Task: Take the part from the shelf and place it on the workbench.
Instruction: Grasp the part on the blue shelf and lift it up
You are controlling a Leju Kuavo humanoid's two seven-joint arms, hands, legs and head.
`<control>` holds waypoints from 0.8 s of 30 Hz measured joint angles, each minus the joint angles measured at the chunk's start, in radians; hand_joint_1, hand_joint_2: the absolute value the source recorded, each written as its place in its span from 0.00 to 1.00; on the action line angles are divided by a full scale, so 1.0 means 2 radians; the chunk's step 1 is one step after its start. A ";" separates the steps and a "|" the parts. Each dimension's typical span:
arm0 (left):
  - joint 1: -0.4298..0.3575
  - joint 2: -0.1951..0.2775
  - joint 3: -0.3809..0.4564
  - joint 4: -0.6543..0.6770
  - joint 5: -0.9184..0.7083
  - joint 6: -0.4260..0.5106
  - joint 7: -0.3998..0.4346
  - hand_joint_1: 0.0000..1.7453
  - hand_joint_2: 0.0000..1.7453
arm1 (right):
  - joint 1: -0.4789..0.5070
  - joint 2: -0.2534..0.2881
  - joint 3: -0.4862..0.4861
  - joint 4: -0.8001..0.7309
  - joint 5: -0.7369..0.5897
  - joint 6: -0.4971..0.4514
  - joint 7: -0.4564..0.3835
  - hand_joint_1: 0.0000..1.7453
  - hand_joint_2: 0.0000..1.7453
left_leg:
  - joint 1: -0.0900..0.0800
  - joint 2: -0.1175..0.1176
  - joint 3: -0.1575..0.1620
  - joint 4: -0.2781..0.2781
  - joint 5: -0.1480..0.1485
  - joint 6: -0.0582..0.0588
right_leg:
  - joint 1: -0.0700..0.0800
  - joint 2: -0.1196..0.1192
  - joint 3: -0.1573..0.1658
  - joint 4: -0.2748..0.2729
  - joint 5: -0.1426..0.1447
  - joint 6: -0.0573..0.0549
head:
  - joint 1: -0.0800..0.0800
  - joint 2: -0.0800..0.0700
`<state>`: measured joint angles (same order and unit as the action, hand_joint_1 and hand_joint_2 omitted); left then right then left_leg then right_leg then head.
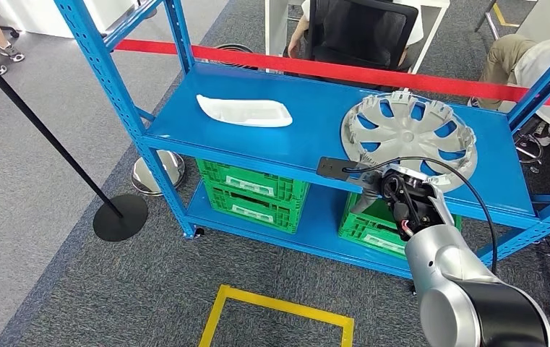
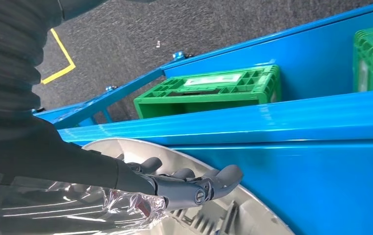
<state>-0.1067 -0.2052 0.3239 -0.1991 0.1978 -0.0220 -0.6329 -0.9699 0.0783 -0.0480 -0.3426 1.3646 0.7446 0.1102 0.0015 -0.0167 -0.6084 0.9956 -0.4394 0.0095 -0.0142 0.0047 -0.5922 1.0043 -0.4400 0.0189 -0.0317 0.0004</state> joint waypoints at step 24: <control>0.002 0.001 0.000 0.000 0.008 -0.028 -0.001 0.00 0.00 | -0.031 -0.058 -0.022 -0.001 0.008 0.000 0.019 0.00 1.00 | 0.000 0.000 0.000 0.000 0.000 0.000 | 0.000 0.000 0.000 0.000 0.000 0.000 | 0.000 0.000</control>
<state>-0.1035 -0.2026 0.3239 -0.1991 0.2129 -0.0772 -0.6352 -1.0316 -0.0370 -0.0915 -0.3441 1.3814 0.7450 0.1484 0.0015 -0.0170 -0.6080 0.9956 -0.4394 0.0095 -0.0141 0.0046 -0.5915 1.0042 -0.4400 0.0190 -0.0317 0.0004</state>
